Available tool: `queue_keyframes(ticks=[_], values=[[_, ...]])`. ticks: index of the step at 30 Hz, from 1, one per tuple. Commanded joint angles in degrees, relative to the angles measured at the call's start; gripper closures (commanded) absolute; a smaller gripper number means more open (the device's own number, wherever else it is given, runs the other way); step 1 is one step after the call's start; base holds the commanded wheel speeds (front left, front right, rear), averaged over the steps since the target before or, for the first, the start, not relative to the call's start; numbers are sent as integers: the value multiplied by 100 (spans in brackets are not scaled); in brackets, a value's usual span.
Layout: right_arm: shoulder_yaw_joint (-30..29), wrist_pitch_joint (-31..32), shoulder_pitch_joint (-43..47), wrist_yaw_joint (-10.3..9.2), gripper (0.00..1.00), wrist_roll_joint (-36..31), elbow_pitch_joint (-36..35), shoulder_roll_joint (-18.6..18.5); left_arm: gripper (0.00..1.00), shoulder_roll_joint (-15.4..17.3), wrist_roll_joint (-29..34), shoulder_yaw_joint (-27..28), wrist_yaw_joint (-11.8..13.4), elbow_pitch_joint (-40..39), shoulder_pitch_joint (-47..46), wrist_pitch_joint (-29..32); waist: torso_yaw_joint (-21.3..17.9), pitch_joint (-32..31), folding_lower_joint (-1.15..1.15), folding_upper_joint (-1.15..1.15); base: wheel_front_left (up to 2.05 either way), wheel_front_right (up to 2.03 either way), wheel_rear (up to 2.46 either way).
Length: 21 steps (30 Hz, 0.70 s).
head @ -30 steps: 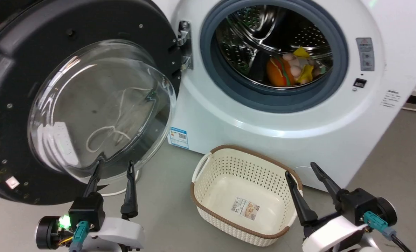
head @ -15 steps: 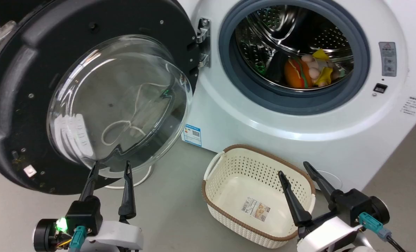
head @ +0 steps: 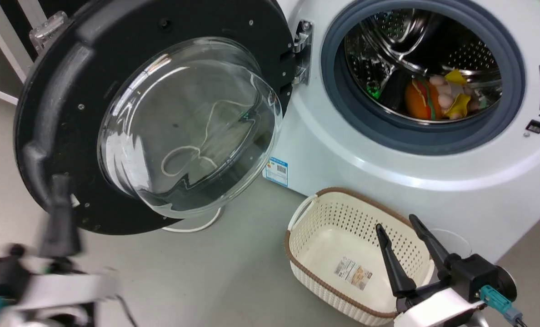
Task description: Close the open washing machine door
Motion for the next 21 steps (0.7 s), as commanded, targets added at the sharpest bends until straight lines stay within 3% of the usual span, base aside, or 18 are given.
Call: queue_keyframes(ticks=[1,6,15,21], values=[[4,-54,32,4,0,33,-26,11,100,119,-150,181,-51,-50,-145,-51,-48,115,0,0,0,0,0],[28,-114,-68,4,0,21,4,13,100,559,-1266,807,-139,482,-785,-46,-99,409,0,0,0,0,0],[273,-222,-348,4,0,56,116,-36,100,1888,-2741,1824,-78,2332,-2361,675,-253,797,0,0,0,0,0],[357,-292,-468,5,0,118,189,-92,100,2442,-3916,2313,-103,3762,-3294,1748,-329,919,0,0,0,0,0]])
